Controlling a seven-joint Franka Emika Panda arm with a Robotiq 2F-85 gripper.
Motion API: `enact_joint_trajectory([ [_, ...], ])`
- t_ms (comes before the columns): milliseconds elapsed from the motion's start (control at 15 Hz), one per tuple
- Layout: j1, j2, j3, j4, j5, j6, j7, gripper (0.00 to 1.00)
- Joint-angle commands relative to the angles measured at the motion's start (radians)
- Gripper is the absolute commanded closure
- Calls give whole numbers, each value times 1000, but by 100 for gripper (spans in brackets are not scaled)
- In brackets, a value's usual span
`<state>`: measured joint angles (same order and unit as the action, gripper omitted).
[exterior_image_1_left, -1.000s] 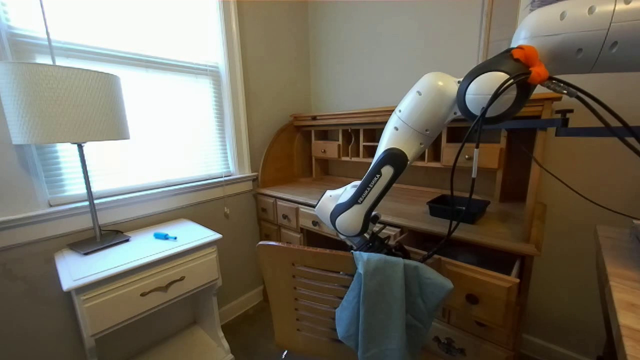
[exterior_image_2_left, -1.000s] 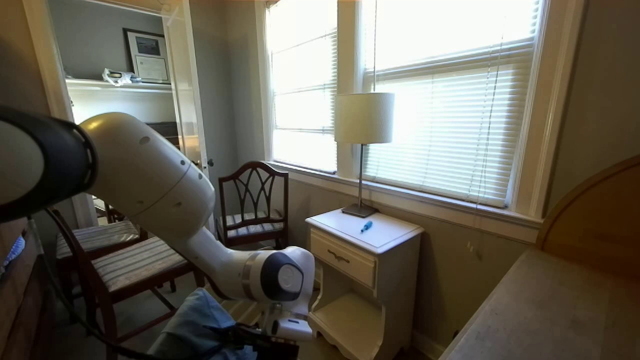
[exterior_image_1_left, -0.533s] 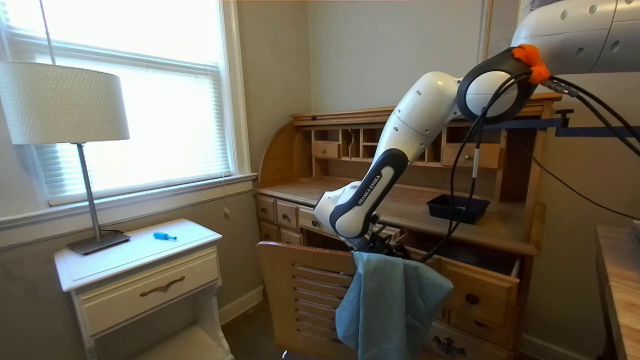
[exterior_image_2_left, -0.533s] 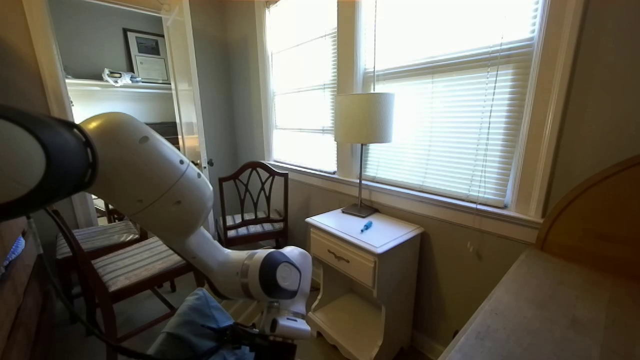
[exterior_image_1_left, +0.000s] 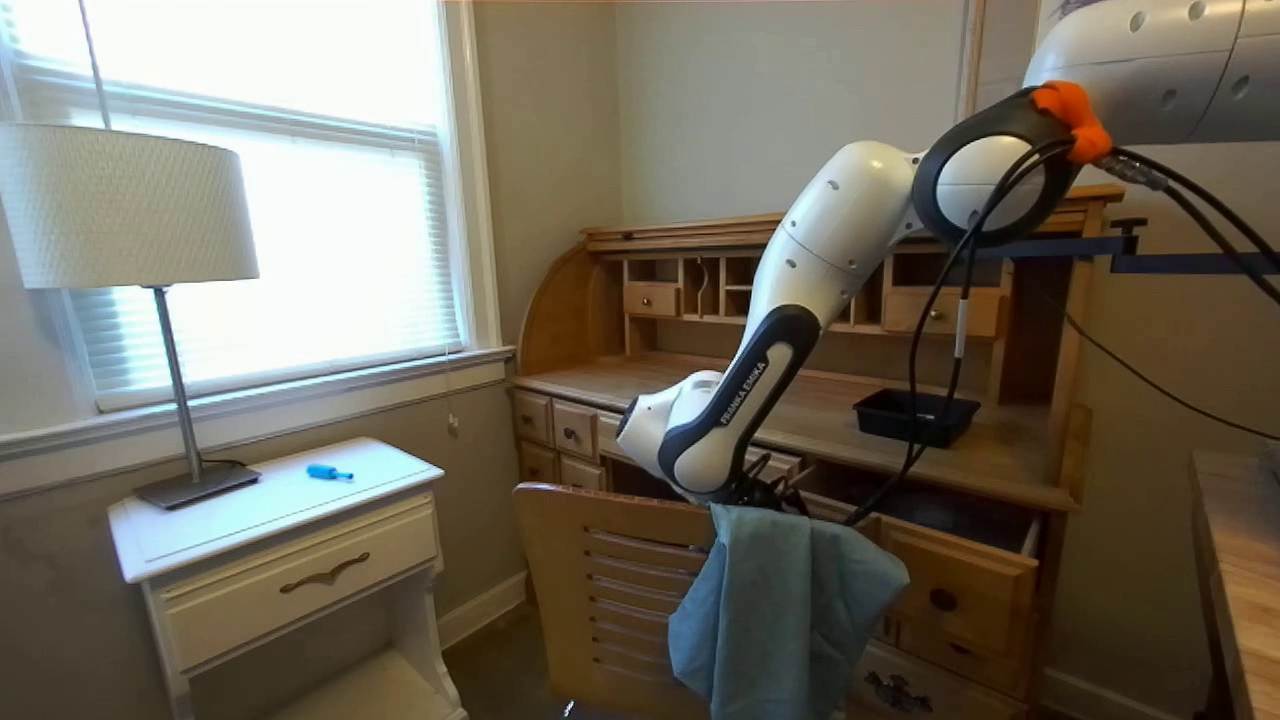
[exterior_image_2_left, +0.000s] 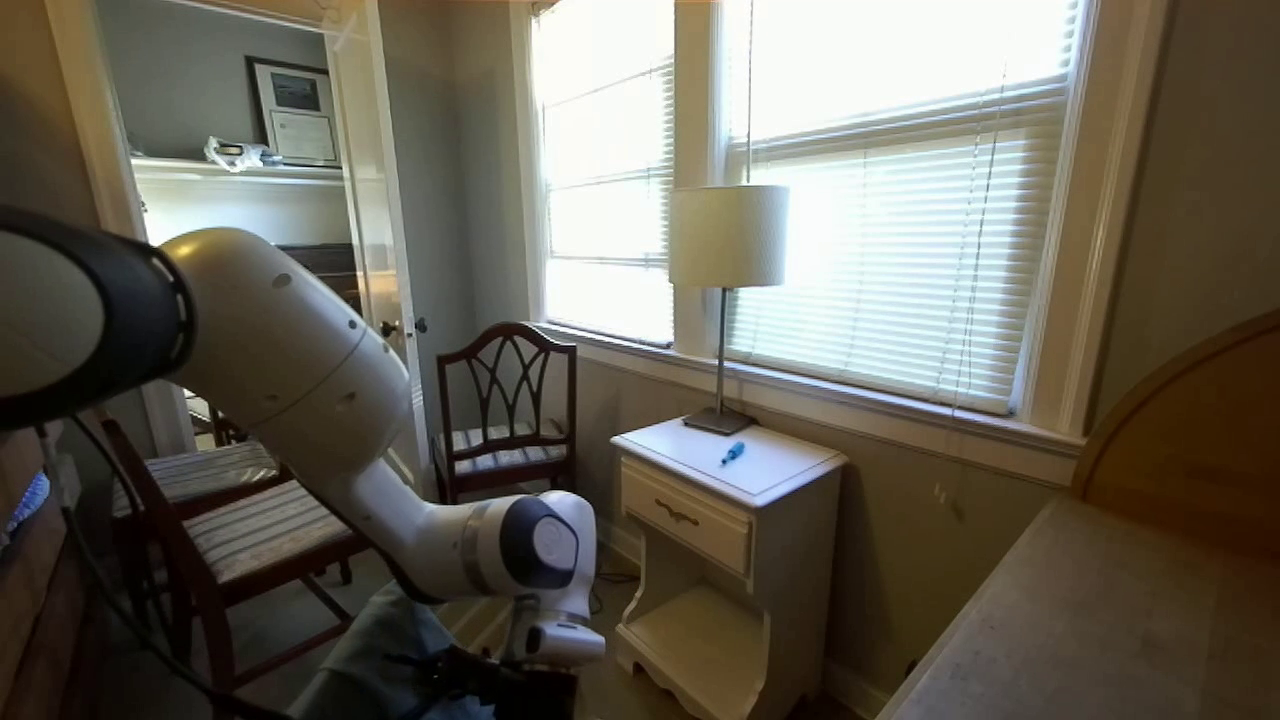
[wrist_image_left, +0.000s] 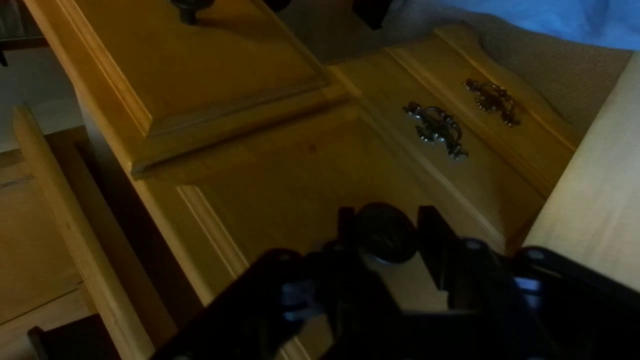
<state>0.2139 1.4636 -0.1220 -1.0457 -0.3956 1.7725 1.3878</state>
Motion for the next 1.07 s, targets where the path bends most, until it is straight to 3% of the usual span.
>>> enact_joint_trajectory([
  [0, 11, -41, 40, -11, 25, 77, 20, 89],
  [400, 1, -51, 63, 4, 23, 152, 18, 89],
  [467, -4, -60, 62, -7, 22, 165, 20, 60],
  [533, -15, -79, 56, -34, 22, 179, 23, 37],
  [667, -45, -115, 44, -85, 18, 179, -9, 33],
  [1000, -143, -252, 48, -285, 13, 298, -128, 2],
])
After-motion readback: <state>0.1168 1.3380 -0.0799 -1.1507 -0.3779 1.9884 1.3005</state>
